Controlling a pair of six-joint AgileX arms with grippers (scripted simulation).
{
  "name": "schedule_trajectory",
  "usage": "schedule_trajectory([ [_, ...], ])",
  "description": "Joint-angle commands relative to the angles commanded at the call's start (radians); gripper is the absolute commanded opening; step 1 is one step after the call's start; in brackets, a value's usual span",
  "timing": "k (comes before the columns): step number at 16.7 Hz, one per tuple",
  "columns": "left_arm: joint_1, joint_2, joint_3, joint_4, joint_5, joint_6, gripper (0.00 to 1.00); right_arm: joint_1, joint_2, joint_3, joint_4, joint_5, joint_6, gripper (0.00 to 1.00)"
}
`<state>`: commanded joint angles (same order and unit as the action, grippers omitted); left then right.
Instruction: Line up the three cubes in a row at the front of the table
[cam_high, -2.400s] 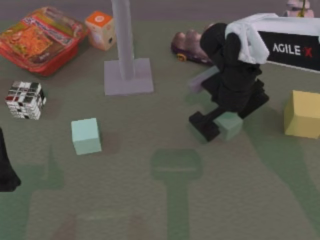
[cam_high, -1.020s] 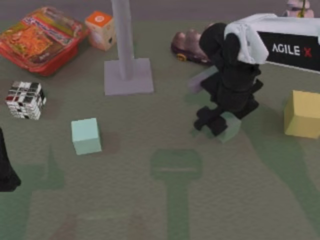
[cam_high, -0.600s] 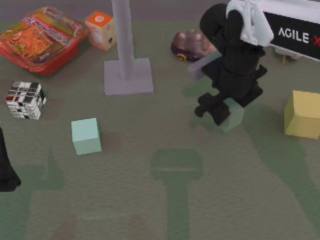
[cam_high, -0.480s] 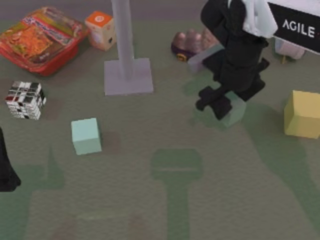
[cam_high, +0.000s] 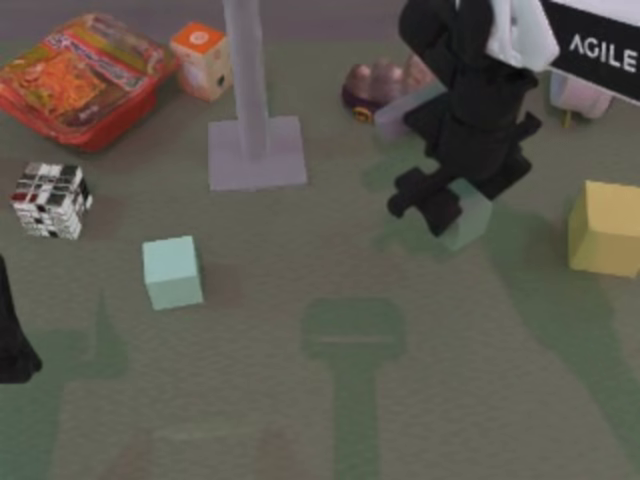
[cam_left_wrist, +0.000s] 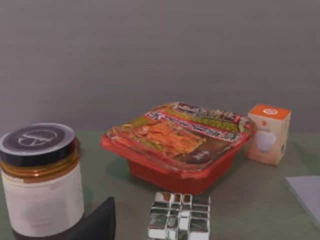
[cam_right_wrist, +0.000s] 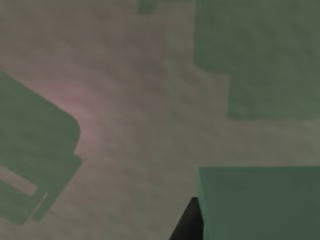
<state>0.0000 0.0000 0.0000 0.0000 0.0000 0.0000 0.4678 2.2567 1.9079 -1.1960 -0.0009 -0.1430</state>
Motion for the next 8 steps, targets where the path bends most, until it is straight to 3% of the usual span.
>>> schedule_trajectory([
  [4,0.000,0.000,0.000,0.000,0.000,0.000,1.00,0.066,-0.095,-0.122,0.024,0.005,0.184,0.00],
  [8,0.000,0.000,0.000,0.000,0.000,0.000,1.00,0.157,-0.238,-0.317,0.059,0.011,0.468,0.00],
])
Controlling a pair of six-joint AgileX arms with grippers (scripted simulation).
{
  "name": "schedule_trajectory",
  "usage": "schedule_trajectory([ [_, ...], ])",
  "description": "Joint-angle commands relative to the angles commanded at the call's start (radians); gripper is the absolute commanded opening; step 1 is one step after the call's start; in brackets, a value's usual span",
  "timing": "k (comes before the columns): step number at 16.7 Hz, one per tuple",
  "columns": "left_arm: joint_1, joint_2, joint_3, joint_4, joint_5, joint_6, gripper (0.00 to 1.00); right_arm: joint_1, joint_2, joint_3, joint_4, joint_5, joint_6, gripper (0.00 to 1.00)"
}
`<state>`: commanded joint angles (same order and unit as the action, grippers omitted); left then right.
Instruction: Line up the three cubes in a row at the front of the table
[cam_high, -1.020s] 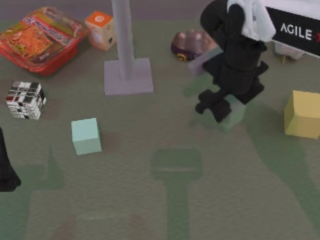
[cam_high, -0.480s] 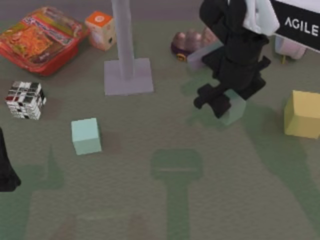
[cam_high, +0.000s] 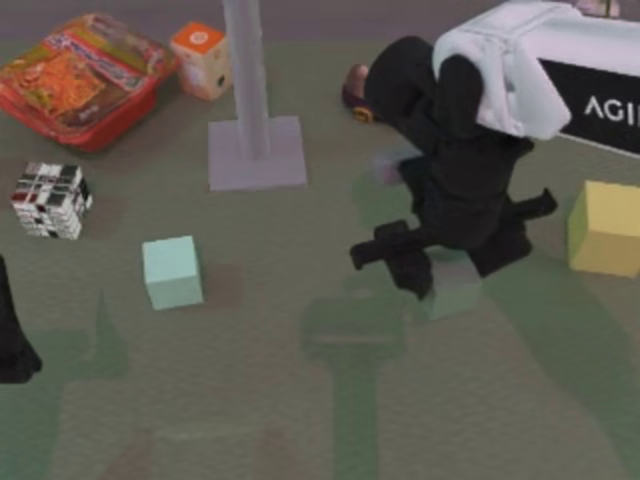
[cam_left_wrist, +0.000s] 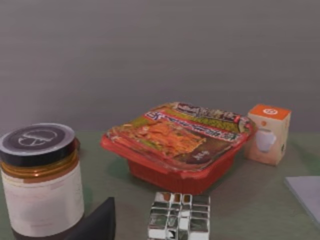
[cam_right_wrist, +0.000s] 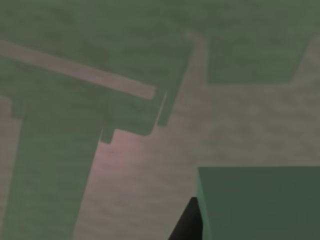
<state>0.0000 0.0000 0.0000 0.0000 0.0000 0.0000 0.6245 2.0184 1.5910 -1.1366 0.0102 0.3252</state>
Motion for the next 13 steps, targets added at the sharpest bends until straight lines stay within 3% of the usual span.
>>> schedule_trajectory([
  [6,0.000,0.000,0.000,0.000,0.000,0.000,1.00,0.126,-0.216,-0.276,0.060,0.009,0.392,0.00],
  [13,0.000,0.000,0.000,0.000,0.000,0.000,1.00,0.150,-0.270,-0.337,0.078,0.012,0.464,0.00],
])
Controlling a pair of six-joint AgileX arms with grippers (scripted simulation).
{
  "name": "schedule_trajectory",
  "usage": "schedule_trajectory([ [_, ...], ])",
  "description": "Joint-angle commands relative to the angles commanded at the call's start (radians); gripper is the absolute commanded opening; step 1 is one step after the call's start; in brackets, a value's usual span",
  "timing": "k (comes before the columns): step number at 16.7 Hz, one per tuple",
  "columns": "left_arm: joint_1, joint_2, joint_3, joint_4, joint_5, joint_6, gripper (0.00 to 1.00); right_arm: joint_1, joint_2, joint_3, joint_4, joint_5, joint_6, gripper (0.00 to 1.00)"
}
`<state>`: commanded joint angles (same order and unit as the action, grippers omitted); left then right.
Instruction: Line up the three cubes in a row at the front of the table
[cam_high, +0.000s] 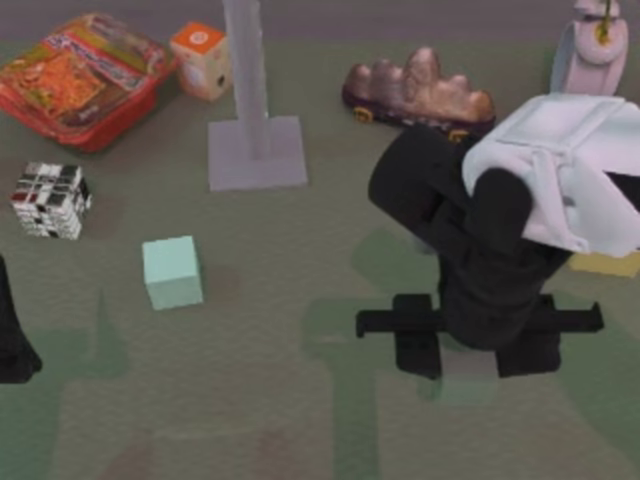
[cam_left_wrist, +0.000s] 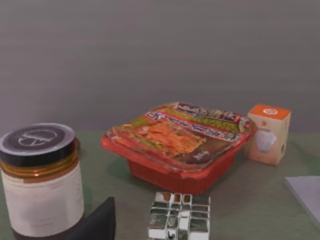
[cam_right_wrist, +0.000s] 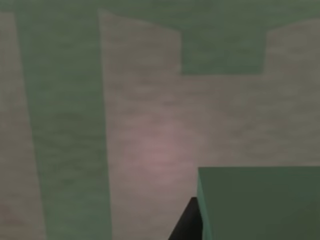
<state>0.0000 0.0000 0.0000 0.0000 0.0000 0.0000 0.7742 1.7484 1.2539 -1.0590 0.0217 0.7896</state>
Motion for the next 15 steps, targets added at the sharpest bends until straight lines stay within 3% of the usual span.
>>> schedule_trajectory([
  [9,0.000,0.000,0.000,0.000,0.000,0.000,1.00,0.008,0.090,-0.164,0.262,0.001,0.005,0.00],
  [14,0.000,0.000,0.000,0.000,0.000,0.000,1.00,0.009,0.098,-0.175,0.276,0.002,0.006,0.00],
  [15,0.000,0.000,0.000,0.000,0.000,0.000,1.00,0.009,0.098,-0.175,0.276,0.002,0.006,0.08],
])
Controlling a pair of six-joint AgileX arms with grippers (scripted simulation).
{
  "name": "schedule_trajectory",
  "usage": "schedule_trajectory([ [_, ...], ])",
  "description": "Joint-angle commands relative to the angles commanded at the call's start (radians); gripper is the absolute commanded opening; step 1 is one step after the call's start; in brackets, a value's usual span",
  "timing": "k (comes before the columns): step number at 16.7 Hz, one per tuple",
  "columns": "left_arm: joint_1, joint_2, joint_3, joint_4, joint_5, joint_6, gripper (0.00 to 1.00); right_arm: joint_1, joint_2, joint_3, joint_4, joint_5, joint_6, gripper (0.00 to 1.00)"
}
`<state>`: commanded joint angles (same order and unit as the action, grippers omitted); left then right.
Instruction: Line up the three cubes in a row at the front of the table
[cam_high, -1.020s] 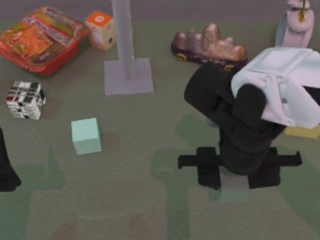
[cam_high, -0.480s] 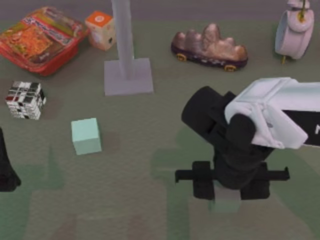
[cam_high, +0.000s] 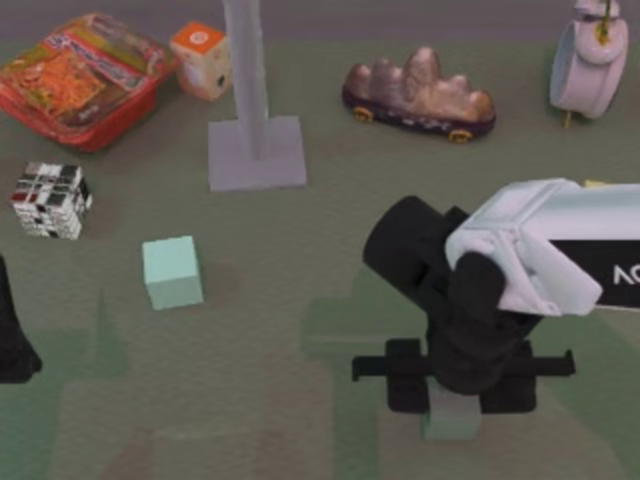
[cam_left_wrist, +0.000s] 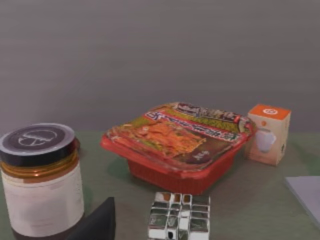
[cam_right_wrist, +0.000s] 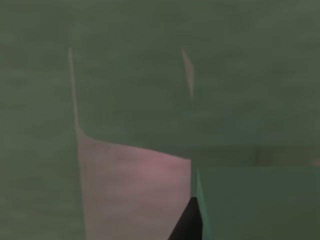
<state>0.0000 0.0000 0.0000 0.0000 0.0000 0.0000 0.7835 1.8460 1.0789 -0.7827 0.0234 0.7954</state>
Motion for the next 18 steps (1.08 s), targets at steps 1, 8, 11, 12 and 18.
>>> schedule_trajectory([
  [1,0.000,0.000,0.000,0.000,0.000,0.000,1.00,0.000,0.000,0.000,0.000,0.000,0.000,0.15],
  [8,0.000,0.000,0.000,0.000,0.000,0.000,1.00,0.000,0.000,0.000,0.000,0.000,0.000,0.68],
  [11,0.000,0.000,0.000,0.000,0.000,0.000,1.00,0.000,0.000,0.000,0.000,0.000,0.000,0.90],
  [12,0.000,0.000,0.000,0.000,0.000,0.000,1.00,0.000,0.000,0.000,0.000,0.000,0.000,0.98],
  [18,0.000,0.000,0.000,0.000,0.000,0.000,1.00,0.000,0.000,0.000,0.000,0.000,0.000,1.00],
])
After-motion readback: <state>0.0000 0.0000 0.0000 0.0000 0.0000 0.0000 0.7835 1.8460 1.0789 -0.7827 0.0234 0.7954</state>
